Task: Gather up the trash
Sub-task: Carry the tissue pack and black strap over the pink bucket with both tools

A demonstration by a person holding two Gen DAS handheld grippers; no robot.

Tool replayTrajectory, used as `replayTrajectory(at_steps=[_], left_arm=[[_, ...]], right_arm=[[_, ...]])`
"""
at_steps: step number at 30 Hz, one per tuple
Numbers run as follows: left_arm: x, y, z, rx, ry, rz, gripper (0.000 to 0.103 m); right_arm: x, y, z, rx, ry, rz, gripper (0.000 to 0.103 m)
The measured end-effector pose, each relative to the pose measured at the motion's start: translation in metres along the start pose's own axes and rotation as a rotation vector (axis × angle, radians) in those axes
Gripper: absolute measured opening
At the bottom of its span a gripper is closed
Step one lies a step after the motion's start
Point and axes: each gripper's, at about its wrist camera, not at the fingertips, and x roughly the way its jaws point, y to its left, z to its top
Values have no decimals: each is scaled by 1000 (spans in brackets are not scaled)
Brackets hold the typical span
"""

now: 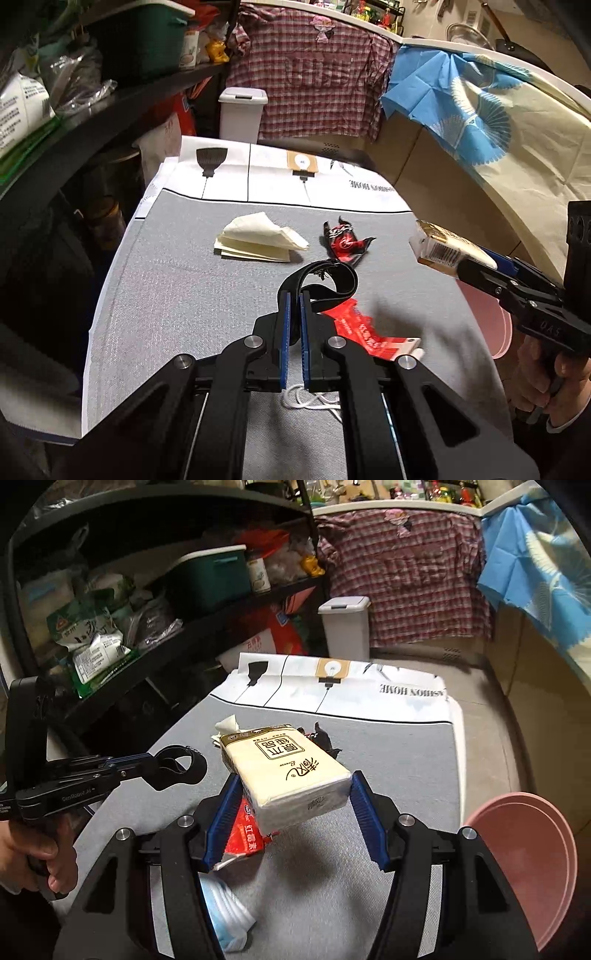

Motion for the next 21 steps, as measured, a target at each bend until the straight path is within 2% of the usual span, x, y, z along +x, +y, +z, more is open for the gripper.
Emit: replayTrajectory(at_steps=[8, 21], left_arm=[[-23, -11, -1, 8, -41, -18, 5], [-40, -23, -5, 24, -66, -33, 5]], right_arm=[[-43, 2, 2, 18, -67, -61, 60], [-100, -10, -2, 18, -127, -154, 60]])
